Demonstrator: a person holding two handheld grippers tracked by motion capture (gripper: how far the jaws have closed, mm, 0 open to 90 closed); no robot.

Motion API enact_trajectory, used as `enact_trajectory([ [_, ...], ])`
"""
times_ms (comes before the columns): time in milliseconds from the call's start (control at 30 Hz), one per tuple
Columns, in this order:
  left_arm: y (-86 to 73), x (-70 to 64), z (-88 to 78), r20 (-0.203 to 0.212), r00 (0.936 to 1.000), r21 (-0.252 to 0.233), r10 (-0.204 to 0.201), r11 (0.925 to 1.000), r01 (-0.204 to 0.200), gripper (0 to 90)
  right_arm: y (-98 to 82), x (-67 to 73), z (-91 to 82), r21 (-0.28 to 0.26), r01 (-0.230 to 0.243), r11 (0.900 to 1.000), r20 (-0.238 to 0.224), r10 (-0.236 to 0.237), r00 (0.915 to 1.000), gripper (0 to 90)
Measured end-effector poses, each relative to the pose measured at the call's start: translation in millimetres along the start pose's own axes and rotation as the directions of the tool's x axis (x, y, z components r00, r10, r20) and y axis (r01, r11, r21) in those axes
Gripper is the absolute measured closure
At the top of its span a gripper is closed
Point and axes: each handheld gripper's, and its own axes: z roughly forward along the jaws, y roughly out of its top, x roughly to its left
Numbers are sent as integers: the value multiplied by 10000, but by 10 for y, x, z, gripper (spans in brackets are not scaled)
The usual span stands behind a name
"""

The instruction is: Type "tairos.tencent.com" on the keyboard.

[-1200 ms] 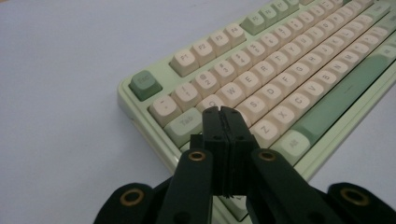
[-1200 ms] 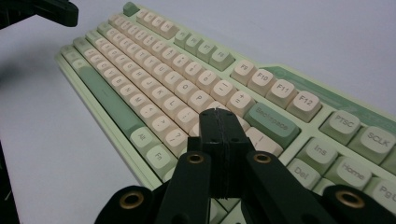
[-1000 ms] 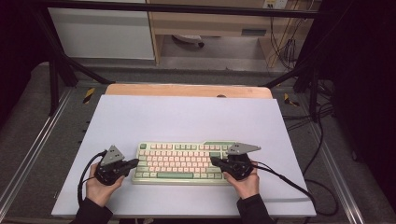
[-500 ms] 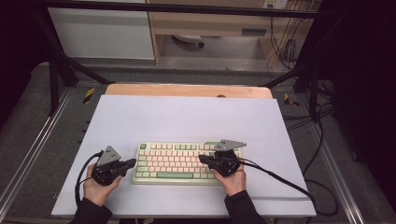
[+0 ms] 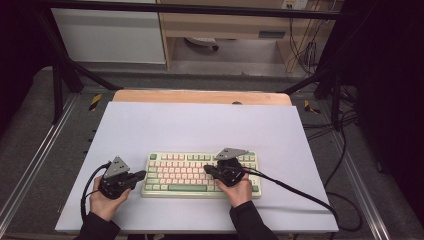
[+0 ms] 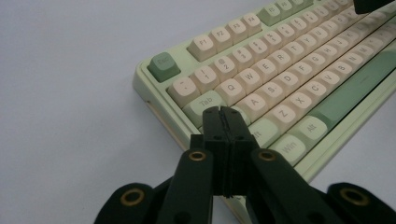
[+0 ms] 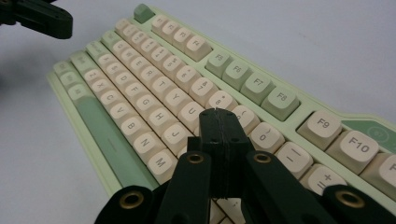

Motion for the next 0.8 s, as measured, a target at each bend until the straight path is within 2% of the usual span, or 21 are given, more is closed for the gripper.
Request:
enact_trajectory([
  [533,1,-3,-2,9,10000,-26,18,10000,-18,894,-45,-45,120,436,-19,9990,369,3,9993,900],
  [700,2,-3,-4,20,10000,-32,21,10000,-21,894,-43,-41,104,370,0,9993,371,-14,9993,900],
  [800,5,-7,-5,37,10000,-41,2,10000,-1,894,-11,-33,43,108,12,9999,228,-14,9997,900],
])
